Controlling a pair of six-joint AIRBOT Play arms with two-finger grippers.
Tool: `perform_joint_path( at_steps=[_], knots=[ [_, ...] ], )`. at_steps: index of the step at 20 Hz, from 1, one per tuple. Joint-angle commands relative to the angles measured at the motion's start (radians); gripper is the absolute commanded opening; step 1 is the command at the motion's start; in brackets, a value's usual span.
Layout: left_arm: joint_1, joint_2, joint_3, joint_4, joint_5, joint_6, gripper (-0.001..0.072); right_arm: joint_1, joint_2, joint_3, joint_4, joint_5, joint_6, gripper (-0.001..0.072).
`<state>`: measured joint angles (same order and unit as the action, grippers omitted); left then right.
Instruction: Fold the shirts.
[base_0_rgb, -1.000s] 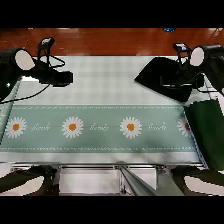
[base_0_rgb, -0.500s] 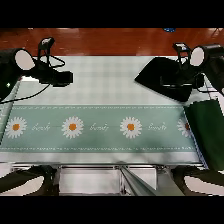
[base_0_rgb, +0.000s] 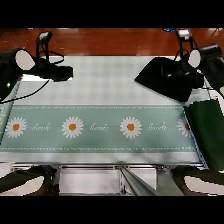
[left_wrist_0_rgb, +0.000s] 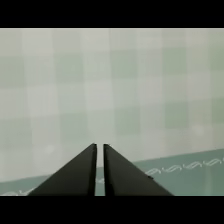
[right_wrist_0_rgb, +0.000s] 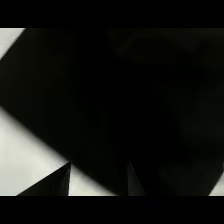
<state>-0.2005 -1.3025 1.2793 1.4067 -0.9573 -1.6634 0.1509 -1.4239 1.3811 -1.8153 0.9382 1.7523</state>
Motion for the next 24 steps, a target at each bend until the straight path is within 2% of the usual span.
perform_joint_path(
  at_steps=[1, 2, 4, 6, 9, 13, 14, 15, 16, 17, 18, 21, 24],
  knots=[
    [0.002, -0.001, 0.0, 0.0, 0.211, 0.0, 0.0396, -0.039, -0.056, 0.003, -0.259, -0.285, 0.121, 0.0412],
    [0.002, 0.0, 0.0, 0.0, 0.274, -0.003, 0.0502, -0.072, -0.09, 0.003, -0.249, -0.312, 0.147, 0.0411],
    [0.009, -0.002, 0.0, 0.001, 0.39, -0.004, 0.0502, -0.137, -0.163, 0.003, -0.196, -0.325, 0.165, 0.0411],
    [0.019, -0.003, 0.0, 0.001, 0.439, -0.001, 0.0502, -0.193, -0.234, 0.003, -0.115, -0.321, 0.154, 0.0411],
    [0.025, -0.011, 0.0, 0.001, 0.436, 0.001, 0.0502, -0.249, -0.315, 0.003, 0.032, -0.284, 0.076, 0.041],
    [0.026, -0.023, 0.0, 0.001, 0.418, 0.001, 0.0502, -0.261, -0.381, 0.003, 0.046, -0.201, 0.025, 0.0409],
    [0.028, -0.026, 0.0, 0.001, 0.396, 0.0, 0.0502, -0.261, -0.391, 0.003, 0.058, -0.183, 0.022, 0.0403],
    [0.031, -0.026, 0.0, 0.0, 0.355, -0.008, 0.0501, -0.261, -0.393, 0.003, 0.072, -0.167, 0.021, 0.0347],
    [0.035, -0.026, 0.0, 0.0, 0.282, -0.03, 0.0501, -0.261, -0.391, 0.003, 0.089, -0.156, 0.019, 0.0231],
    [0.039, -0.026, 0.0, 0.0, 0.195, -0.029, 0.0502, -0.261, -0.385, 0.003, 0.119, -0.138, -0.006, 0.0053],
    [0.045, -0.026, 0.0, 0.0, 0.097, -0.016, 0.0501, -0.261, -0.373, 0.003, 0.151, -0.126, -0.036, 0.0023],
    [0.078, -0.016, -0.001, 0.0, -0.134, 0.058, 0.0502, -0.26, -0.283, 0.015, 0.215, -0.118, -0.077, 0.0023],
    [0.116, 0.04, -0.002, 0.0, -0.264, 0.081, 0.0502, -0.26, -0.151, 0.071, 0.288, -0.109, -0.131, 0.0023]
  ],
)
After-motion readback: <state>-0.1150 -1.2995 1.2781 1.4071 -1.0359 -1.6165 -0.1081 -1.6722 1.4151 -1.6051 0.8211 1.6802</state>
